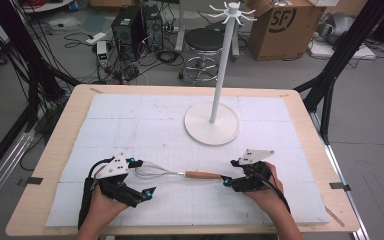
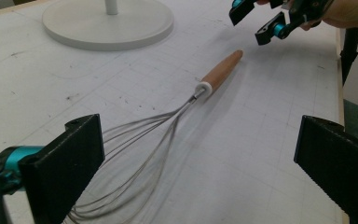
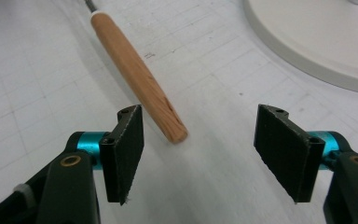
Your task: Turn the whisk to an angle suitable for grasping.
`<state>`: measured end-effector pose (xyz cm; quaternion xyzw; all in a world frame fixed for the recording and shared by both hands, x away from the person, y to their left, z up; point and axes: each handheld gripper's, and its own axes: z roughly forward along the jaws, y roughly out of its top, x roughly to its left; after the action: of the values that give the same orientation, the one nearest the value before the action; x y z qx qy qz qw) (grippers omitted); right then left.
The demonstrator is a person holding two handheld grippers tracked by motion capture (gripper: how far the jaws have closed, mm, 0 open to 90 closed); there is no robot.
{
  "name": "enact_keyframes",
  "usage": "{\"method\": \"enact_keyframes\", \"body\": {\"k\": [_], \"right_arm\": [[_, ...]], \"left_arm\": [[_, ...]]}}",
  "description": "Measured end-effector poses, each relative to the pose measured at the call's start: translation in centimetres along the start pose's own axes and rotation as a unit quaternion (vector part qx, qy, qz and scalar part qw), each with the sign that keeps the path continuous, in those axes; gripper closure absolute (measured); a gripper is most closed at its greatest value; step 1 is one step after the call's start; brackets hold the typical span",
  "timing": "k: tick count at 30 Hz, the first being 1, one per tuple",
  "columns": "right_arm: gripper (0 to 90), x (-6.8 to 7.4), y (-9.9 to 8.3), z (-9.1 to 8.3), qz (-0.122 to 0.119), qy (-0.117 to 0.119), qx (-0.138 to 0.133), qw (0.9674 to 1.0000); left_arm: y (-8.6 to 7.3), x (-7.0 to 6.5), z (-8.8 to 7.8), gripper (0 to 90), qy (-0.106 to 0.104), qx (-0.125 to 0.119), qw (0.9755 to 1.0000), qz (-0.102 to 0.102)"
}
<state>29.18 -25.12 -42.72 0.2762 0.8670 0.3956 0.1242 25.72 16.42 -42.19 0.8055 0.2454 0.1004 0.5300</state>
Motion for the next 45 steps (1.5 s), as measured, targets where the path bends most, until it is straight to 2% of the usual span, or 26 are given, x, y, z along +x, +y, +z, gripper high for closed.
{"method": "enact_keyframes", "body": {"k": [8, 9, 13, 26, 31, 38, 45], "right_arm": [[28.0, -0.8, -1.6, -2.8, 0.025, -0.022, -0.026, 0.9991], [27.2, -1.0, -2.2, -3.5, 0.029, -0.030, -0.033, 0.9986], [25.7, -1.2, -2.8, -4.4, 0.040, -0.037, -0.042, 0.9976], [18.7, -2.4, -4.7, -8.3, 0.070, -0.060, -0.102, 0.9905], [16.0, -2.6, -5.6, -9.3, 0.077, -0.065, -0.121, 0.9874], [15.0, -2.9, -5.7, -10.1, 0.084, -0.063, -0.141, 0.9844], [14.8, -3.0, -5.4, -9.7, 0.079, -0.059, -0.138, 0.9855]], "left_arm": [[0.1, 0.0, 0.0, 2.1, -0.001, -0.002, 1.0000, 0.001], [0.1, 0.0, 0.0, 2.1, -0.001, -0.002, 1.0000, -0.001], [0.2, -0.1, 0.0, 2.1, 0.000, -0.002, 1.0000, -0.001], [0.5, -0.1, -0.6, 2.1, 0.001, -0.010, 0.9999, 0.003], [0.8, -0.1, -0.8, 2.1, 0.005, -0.008, 0.9999, 0.009], [1.1, -0.1, -1.6, 2.1, 0.006, -0.019, 0.9998, 0.010], [1.4, 0.1, -2.3, 2.1, -0.001, -0.033, 0.9995, 0.003]]}}
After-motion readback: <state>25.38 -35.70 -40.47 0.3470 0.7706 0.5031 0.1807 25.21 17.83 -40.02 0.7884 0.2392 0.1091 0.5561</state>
